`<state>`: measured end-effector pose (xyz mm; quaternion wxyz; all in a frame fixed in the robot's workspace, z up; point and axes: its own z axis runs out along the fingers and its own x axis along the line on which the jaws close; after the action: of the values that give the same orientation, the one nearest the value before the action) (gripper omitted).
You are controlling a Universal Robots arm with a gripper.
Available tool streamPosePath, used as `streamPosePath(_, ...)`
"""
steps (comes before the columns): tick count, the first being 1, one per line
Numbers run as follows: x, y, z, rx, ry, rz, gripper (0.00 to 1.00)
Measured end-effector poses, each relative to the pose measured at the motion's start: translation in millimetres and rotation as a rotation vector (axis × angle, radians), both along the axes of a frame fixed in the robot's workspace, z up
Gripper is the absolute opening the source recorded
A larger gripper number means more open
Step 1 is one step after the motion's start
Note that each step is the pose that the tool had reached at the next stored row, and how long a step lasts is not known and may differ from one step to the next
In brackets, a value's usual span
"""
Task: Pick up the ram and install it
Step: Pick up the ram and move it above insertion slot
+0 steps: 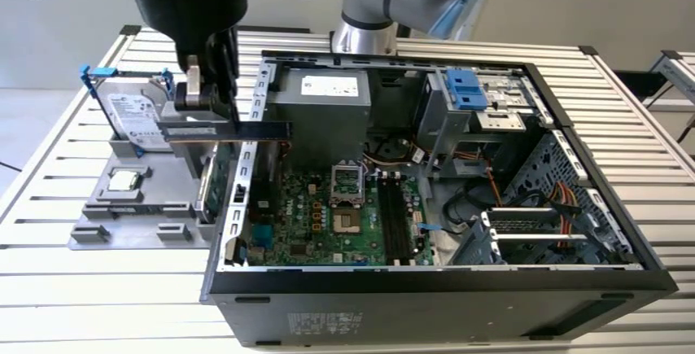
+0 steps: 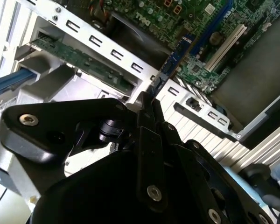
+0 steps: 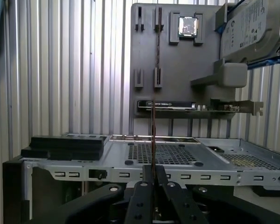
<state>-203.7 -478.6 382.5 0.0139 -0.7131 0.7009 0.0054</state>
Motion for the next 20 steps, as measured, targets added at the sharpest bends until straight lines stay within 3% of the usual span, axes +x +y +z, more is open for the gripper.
streamPosePath(20, 29.6, 0.0, 0.0, 0.0, 0.0, 0.0, 0.0)
